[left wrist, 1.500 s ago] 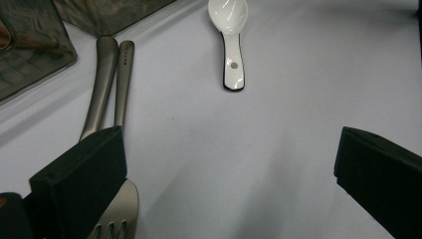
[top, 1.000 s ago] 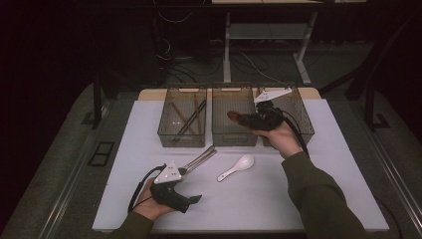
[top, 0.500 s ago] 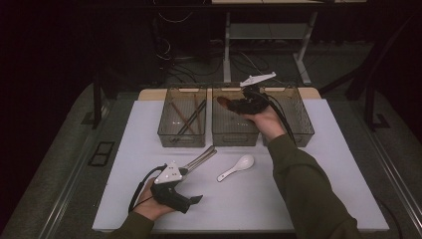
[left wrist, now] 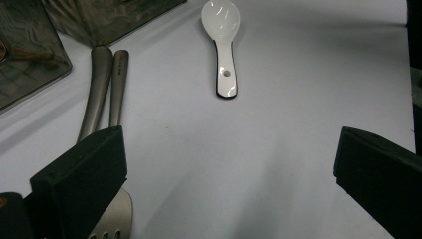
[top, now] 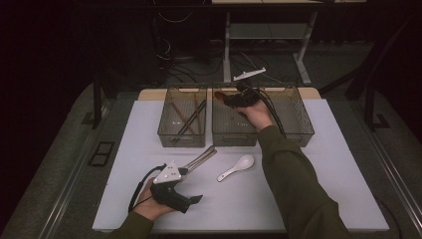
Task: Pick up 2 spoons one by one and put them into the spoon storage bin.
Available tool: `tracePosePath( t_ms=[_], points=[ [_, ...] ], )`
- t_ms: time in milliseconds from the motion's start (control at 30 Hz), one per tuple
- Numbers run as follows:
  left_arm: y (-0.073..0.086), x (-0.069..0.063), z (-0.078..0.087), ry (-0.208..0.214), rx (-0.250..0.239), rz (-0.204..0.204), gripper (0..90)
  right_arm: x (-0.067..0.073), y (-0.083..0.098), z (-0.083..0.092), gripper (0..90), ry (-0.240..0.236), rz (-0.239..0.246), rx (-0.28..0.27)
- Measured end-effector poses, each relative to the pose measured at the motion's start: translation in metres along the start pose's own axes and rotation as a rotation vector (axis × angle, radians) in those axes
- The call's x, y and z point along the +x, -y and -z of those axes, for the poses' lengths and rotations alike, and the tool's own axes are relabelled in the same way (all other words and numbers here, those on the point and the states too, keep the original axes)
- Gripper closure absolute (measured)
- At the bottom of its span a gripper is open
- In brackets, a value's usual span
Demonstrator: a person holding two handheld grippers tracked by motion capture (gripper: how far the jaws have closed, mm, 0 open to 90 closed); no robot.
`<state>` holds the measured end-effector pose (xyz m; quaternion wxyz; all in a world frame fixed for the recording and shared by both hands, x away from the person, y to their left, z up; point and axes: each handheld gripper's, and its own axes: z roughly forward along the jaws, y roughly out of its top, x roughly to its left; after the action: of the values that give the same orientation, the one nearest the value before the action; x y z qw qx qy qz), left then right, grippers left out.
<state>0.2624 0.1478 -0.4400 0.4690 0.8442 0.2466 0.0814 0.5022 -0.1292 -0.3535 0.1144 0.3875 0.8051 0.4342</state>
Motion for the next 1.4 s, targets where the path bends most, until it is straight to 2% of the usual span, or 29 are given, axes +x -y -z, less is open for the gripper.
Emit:
tracePosePath(
  t_ms=[300, 433, 533, 633, 667, 933, 1233, 1400],
  points=[
    [0.000, -0.001, 0.000, 0.004, 0.003, -0.011, 0.0, -0.004, 0.009, -0.019, 79.8, 0.029, -0.036, 0.061],
    [0.000, 0.000, 0.000, 0.003, 0.001, -0.006, 0.0, -0.003, 0.011, -0.019, 58.0, 0.044, -0.026, 0.076],
    [0.000, -0.001, 0.000, 0.005, 0.003, -0.003, 0.0, -0.002, 0.010, -0.011, 50.2, 0.051, -0.020, 0.058],
    [0.000, -0.001, 0.000, 0.003, 0.007, -0.012, 0.0, 0.002, 0.012, 0.003, 49.0, 0.034, -0.012, 0.018],
    [0.001, -0.002, 0.000, 0.004, 0.003, -0.003, 0.0, 0.002, 0.013, 0.008, 48.6, 0.028, -0.005, 0.012],
    [0.001, -0.002, 0.000, 0.003, 0.008, -0.002, 0.0, 0.010, 0.028, 0.042, 46.8, -0.035, 0.025, -0.003],
    [0.001, -0.003, -0.002, 0.007, 0.014, -0.001, 0.0, 0.020, 0.060, 0.070, 46.4, -0.112, 0.068, 0.021],
    [0.001, -0.003, -0.002, 0.008, 0.020, -0.006, 0.0, 0.031, 0.081, 0.081, 46.2, -0.162, 0.116, 0.053]
  ],
)
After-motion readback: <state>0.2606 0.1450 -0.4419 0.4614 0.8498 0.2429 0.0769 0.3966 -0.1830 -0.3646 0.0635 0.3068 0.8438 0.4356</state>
